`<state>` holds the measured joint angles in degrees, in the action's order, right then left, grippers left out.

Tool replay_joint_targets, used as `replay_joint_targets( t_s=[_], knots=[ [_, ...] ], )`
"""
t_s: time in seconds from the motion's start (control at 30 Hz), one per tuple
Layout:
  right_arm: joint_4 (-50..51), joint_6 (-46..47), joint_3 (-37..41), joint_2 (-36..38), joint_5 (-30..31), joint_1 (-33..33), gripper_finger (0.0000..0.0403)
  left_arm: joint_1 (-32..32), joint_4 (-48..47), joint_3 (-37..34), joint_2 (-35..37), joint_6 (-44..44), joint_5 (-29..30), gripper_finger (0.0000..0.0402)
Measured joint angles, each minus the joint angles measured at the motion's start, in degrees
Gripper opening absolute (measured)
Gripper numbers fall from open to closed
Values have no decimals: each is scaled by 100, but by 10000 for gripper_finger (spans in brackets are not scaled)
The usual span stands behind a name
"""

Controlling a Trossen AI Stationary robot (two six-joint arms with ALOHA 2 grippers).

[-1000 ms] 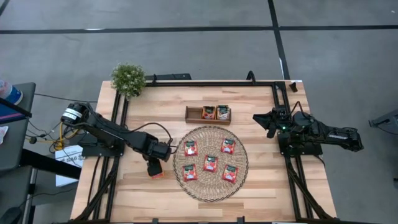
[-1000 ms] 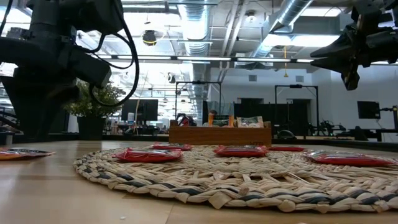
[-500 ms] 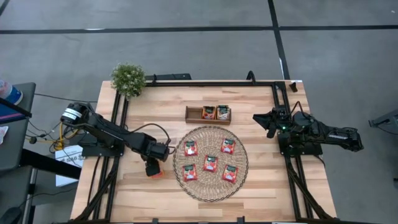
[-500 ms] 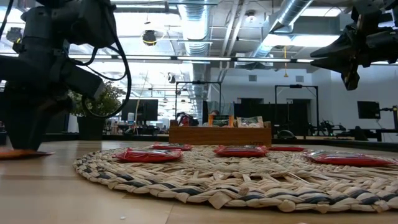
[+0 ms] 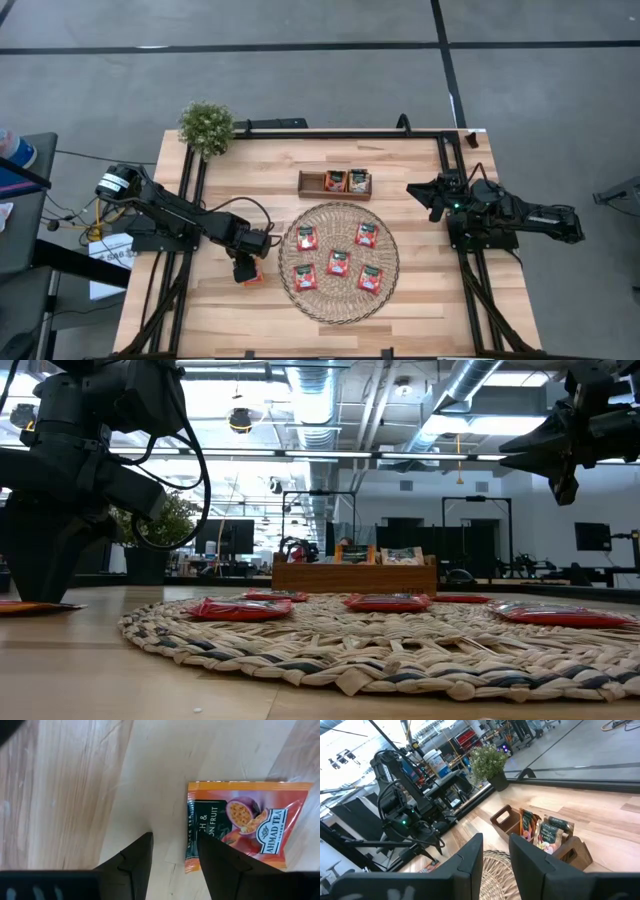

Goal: Pick & Place Tea
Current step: Put the pink tea bag into the middle section of the wooden organizer

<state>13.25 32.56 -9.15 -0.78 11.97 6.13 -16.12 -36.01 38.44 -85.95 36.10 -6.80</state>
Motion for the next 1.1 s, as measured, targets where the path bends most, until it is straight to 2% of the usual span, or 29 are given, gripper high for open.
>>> replay_joint_targets(
  t_s=[0.2,0.37,0.6,1.1],
  knots=[
    [118,0,0,0,-2,0,87,-7,0,-2,-8,-37,131,149],
    [155,0,0,-2,0,0,87,-13,-95,-2,-16,97,491,133],
    [153,1,0,-1,1,1,87,-11,-157,-19,19,282,609,114],
    [151,2,0,-1,4,0,87,-2,-268,-20,24,470,870,106]
  ],
)
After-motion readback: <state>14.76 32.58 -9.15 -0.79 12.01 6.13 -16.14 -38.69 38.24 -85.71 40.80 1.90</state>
